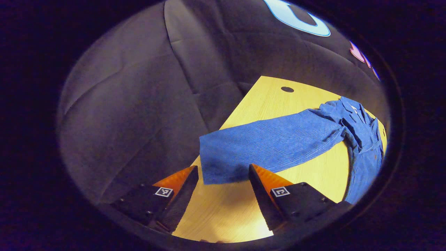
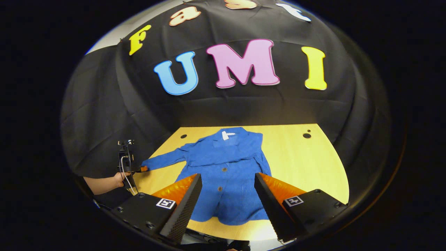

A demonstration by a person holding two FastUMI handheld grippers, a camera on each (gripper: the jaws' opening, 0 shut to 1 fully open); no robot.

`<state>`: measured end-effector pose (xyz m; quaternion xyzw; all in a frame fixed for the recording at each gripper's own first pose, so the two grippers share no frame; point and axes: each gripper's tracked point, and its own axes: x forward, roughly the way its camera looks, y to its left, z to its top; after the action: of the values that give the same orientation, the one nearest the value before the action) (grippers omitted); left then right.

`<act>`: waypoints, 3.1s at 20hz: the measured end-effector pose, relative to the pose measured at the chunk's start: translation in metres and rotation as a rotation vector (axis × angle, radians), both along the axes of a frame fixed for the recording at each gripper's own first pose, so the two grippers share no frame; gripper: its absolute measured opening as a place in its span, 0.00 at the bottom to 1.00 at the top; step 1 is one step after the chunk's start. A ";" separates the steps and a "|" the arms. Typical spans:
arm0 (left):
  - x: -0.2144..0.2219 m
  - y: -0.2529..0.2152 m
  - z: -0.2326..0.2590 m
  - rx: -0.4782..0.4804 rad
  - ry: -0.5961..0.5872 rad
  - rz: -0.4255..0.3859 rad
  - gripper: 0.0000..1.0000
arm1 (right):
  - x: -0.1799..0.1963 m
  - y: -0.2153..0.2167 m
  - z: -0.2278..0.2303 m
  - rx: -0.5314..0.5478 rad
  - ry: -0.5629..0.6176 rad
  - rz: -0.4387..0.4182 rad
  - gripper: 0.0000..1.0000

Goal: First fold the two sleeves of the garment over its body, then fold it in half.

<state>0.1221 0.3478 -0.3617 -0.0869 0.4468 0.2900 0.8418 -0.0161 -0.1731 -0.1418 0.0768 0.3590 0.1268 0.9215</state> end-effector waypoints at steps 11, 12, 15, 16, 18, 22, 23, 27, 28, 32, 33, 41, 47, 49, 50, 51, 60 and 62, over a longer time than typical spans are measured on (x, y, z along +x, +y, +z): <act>0.019 -0.007 -0.010 -0.077 -0.099 -0.031 0.48 | -0.055 0.024 -0.072 0.143 0.271 -0.020 0.98; 0.024 -0.011 -0.010 -0.076 -0.112 -0.057 0.36 | -0.052 0.020 -0.076 0.120 0.256 -0.017 0.98; 0.031 -0.017 -0.012 -0.085 -0.126 -0.069 0.03 | -0.034 0.011 -0.091 0.046 0.196 0.004 0.98; 0.030 -0.016 -0.012 -0.088 -0.136 -0.068 0.02 | -0.030 0.011 -0.095 0.036 0.179 0.015 0.98; 0.031 -0.020 -0.009 -0.107 -0.161 -0.056 0.00 | -0.028 0.016 -0.105 0.039 0.175 0.054 0.98; 0.053 -0.046 0.025 -0.095 -0.290 -0.076 0.00 | -0.021 0.014 -0.136 0.023 0.155 0.124 0.98; 0.069 -0.066 0.040 -0.090 -0.329 -0.111 0.00 | -0.021 0.009 -0.147 0.017 0.161 0.129 0.98; 0.157 -0.191 0.094 -0.142 -0.461 -0.369 0.00 | -0.015 -0.013 -0.177 0.005 0.176 0.105 0.98; 0.180 -0.233 0.107 -0.172 -0.489 -0.448 0.00 | -0.012 -0.021 -0.183 0.000 0.174 0.094 0.98; 0.238 -0.402 0.143 -0.285 -0.556 -0.746 0.00 | -0.005 -0.061 -0.202 -0.024 0.173 0.020 0.98; 0.242 -0.434 0.144 -0.311 -0.561 -0.792 0.00 | -0.002 -0.070 -0.207 -0.022 0.172 -0.003 0.98; 0.253 -0.525 0.121 -0.433 -0.591 -0.818 0.85 | 0.016 -0.098 -0.238 0.026 0.209 -0.106 0.98; 0.121 -0.399 0.089 -0.135 -0.423 -0.685 0.85 | -0.030 -0.092 -0.265 -0.013 0.312 -0.081 0.99; 0.061 -0.356 0.086 -0.072 -0.337 -0.613 0.85 | -0.035 -0.090 -0.264 -0.019 0.320 -0.088 0.99; 0.031 -0.335 0.079 -0.050 -0.281 -0.575 0.85 | -0.036 -0.091 -0.264 -0.029 0.329 -0.092 0.98; 0.001 -0.321 0.066 -0.054 -0.194 -0.542 0.84 | -0.036 -0.090 -0.264 -0.033 0.338 -0.097 0.99; -0.100 -0.308 0.011 -0.125 0.067 -0.408 0.85 | -0.043 -0.086 -0.274 -0.235 0.363 -0.022 0.99; -0.095 -0.311 0.011 -0.132 0.074 -0.399 0.81 | -0.047 -0.086 -0.275 -0.266 0.367 -0.014 0.99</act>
<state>0.0274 0.0365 -0.3511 -0.0411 0.5040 0.0905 0.8580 -0.0631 -0.2587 -0.4171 -0.0211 0.5337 0.0561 0.8436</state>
